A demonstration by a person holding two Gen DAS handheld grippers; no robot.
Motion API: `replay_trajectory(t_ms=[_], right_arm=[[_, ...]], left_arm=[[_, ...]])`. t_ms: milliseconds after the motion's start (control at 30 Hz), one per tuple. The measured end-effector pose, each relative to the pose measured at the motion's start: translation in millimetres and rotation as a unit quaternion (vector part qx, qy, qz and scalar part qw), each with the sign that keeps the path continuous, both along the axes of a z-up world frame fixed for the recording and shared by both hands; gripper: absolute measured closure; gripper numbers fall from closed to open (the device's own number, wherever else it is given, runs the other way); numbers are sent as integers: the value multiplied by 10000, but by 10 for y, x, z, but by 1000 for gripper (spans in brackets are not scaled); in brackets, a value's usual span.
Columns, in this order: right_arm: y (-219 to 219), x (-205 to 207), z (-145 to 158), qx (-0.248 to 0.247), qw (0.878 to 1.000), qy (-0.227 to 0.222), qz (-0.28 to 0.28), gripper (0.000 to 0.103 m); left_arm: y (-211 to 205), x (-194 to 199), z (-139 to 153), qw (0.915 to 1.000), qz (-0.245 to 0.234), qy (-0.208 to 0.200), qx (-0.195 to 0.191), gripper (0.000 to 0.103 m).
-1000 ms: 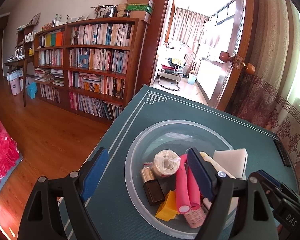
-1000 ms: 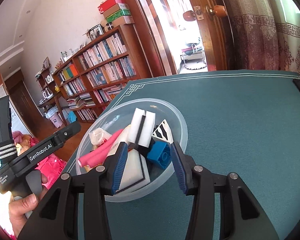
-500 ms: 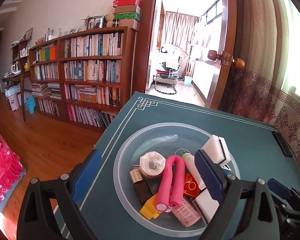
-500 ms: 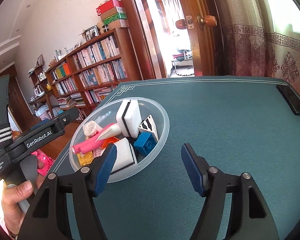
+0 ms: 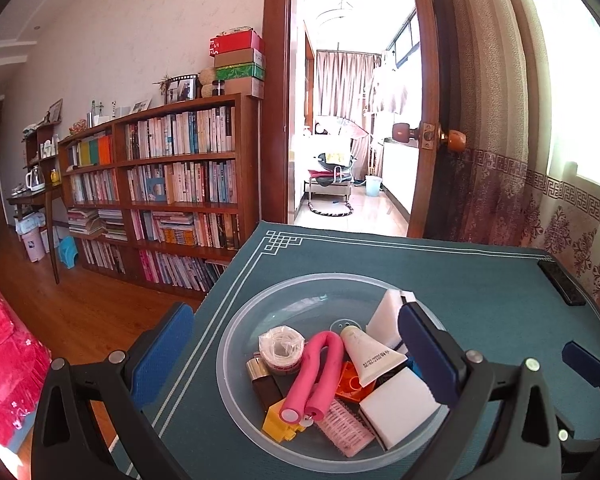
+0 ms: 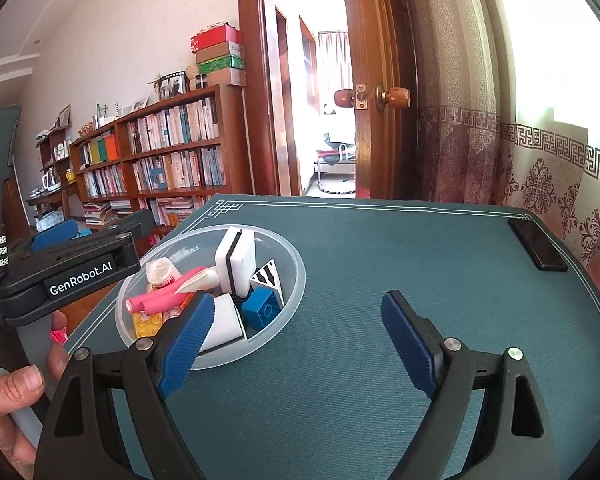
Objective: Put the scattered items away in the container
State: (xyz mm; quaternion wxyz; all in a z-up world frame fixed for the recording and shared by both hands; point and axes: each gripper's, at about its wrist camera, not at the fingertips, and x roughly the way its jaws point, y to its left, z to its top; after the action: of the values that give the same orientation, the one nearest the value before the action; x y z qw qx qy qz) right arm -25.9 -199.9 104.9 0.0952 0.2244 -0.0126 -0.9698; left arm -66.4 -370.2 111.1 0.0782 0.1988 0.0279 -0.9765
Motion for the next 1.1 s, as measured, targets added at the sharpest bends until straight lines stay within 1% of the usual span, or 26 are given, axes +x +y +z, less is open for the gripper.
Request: replay_trajectory(t_ms=[33,100,200,233,300,367,467,533,567,600,667,700,733,800,833,867,900,1000,1100], right_arm=[[9,9,7,2,10000,51,-43,8],[38,56,42,19,9996,212,-166,6],[83,199,155,33,9973,640,-364,6],[87,244,196,66,9958,788,-457,0],[96,313,248,121,9929,1019,-609,0],[113,302,274,117,9925,1002,-697,0],[176,193,233,-53,9947,654,-786,0],[232,169,197,-115,9942,578,-897,0],[237,194,196,-37,9927,638,-1021,0],[219,239,219,104,9901,800,-1148,0],[148,366,278,400,9833,1233,-1279,0],[115,407,305,467,9817,1334,-1279,0],[87,435,309,485,9816,1340,-1275,0],[61,448,264,413,9847,1289,-1093,0],[57,430,229,323,9886,1190,-865,0],[31,399,187,288,9927,993,-620,0],[8,364,151,274,9951,809,-496,0],[-56,305,63,141,9989,441,-85,0],[-129,291,-11,-11,9992,173,350,0]], left_arm=[[9,11,10,10000,19,25,-14,0],[13,45,31,9999,56,97,-28,0],[-9,104,77,9997,101,232,33,0],[-18,127,87,9995,117,273,65,0],[-34,162,95,9993,140,321,110,0],[-41,190,76,9993,162,309,114,0],[-27,228,23,9995,243,211,23,0],[-19,253,-30,9995,269,157,8,0],[-22,272,-60,9995,277,135,5,0],[-23,289,-86,9995,301,119,-14,0],[-23,318,-134,9992,386,102,-72,0],[-24,328,-154,9990,429,90,-92,0],[-34,335,-172,9988,466,71,-92,0],[-60,345,-204,9988,493,37,-27,0],[-74,354,-214,9988,494,32,8,0],[-79,363,-220,9987,505,36,19,0],[-86,377,-226,9986,530,43,13,0],[-110,413,-252,9982,598,42,14,0],[-153,424,-300,9980,635,-29,71,0]])
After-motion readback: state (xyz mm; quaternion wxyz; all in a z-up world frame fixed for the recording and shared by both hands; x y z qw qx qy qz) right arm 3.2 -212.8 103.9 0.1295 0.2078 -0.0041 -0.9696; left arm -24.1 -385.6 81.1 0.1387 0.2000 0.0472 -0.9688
